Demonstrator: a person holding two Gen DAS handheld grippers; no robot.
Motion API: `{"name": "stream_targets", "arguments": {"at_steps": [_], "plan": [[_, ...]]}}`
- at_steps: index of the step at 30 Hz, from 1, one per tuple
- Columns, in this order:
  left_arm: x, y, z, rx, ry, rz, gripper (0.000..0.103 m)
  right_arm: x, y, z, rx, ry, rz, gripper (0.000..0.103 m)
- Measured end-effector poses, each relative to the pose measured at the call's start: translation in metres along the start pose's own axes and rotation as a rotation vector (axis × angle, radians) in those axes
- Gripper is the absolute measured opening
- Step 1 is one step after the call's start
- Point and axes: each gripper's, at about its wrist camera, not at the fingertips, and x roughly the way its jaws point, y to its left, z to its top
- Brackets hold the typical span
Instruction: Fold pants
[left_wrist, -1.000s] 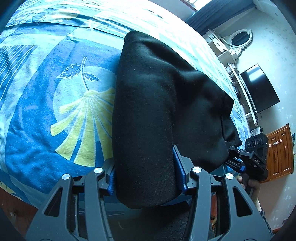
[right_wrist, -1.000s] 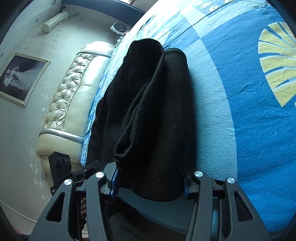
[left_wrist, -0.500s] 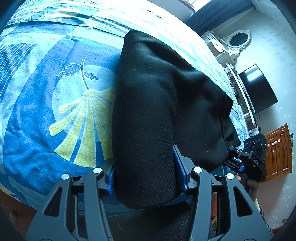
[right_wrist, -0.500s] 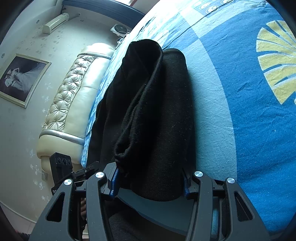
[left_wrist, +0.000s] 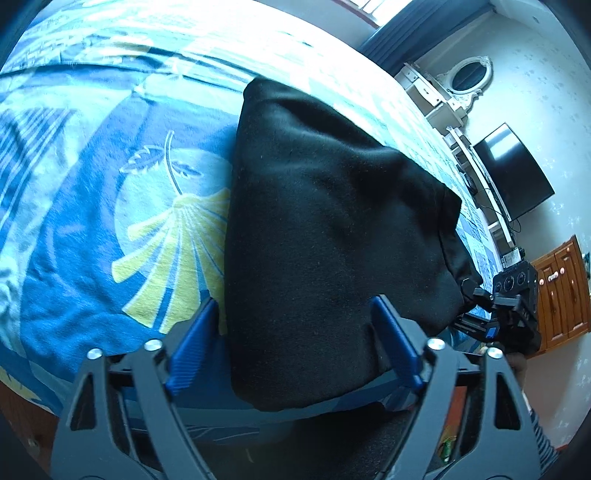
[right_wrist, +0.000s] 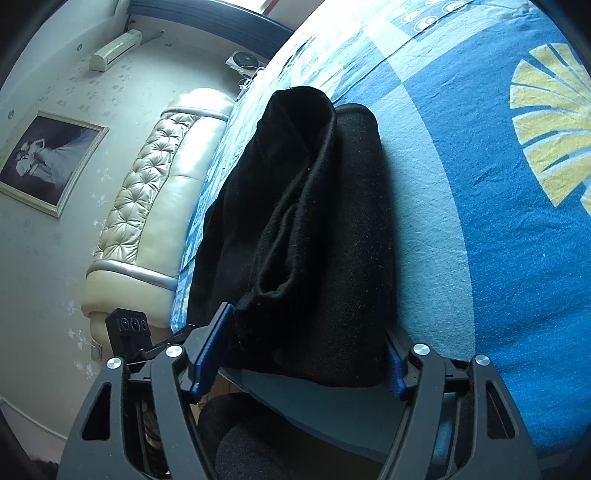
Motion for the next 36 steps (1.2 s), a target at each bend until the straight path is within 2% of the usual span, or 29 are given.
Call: {"name": "stream_targets", "arguments": {"at_steps": [2, 4, 6, 8, 11, 13, 16, 20, 21, 22, 23, 28, 32, 36], "plan": [[-0.012, 0.001, 0.003, 0.022, -0.037, -0.012, 0.088, -0.004, 0.006, 0.003, -0.027, 0.024, -0.04, 0.072], [-0.022, 0.005, 0.009, 0.029, -0.079, -0.019, 0.091, -0.012, 0.007, 0.01, -0.044, 0.011, -0.053, 0.073], [-0.022, 0.01, 0.022, 0.03, -0.088, -0.024, 0.092, -0.017, 0.006, 0.023, -0.051, -0.015, -0.067, 0.076], [-0.012, 0.018, 0.039, 0.003, -0.068, -0.056, 0.092, -0.018, 0.005, 0.041, -0.049, -0.049, -0.074, 0.077], [0.009, 0.029, 0.071, -0.049, -0.048, -0.099, 0.092, -0.006, 0.001, 0.073, -0.017, -0.074, -0.03, 0.077], [0.024, 0.036, 0.091, -0.063, -0.032, -0.136, 0.092, 0.008, -0.002, 0.091, 0.003, -0.064, -0.002, 0.081], [0.051, 0.042, 0.116, -0.08, 0.001, -0.144, 0.092, 0.032, -0.008, 0.111, 0.024, -0.033, -0.019, 0.081], [0.077, 0.052, 0.129, -0.117, 0.057, -0.179, 0.092, 0.051, -0.011, 0.12, 0.032, -0.014, 0.017, 0.081], [0.078, 0.051, 0.131, -0.096, 0.05, -0.178, 0.083, 0.055, -0.007, 0.12, 0.013, -0.007, 0.01, 0.079], [0.079, 0.047, 0.131, -0.066, 0.045, -0.166, 0.055, 0.059, -0.005, 0.12, -0.002, 0.0, -0.008, 0.069], [0.082, 0.043, 0.13, -0.037, 0.065, -0.161, 0.042, 0.063, -0.004, 0.118, -0.013, 0.014, -0.028, 0.053], [0.077, 0.02, 0.131, 0.054, 0.022, -0.048, 0.028, 0.06, 0.002, 0.121, -0.045, -0.014, -0.02, 0.042], [0.075, 0.009, 0.147, 0.069, -0.008, 0.015, 0.026, 0.062, 0.012, 0.138, -0.068, -0.047, 0.009, 0.037], [0.076, 0.014, 0.18, 0.084, -0.04, 0.075, 0.026, 0.077, 0.025, 0.165, -0.1, -0.065, 0.021, 0.037]]}}
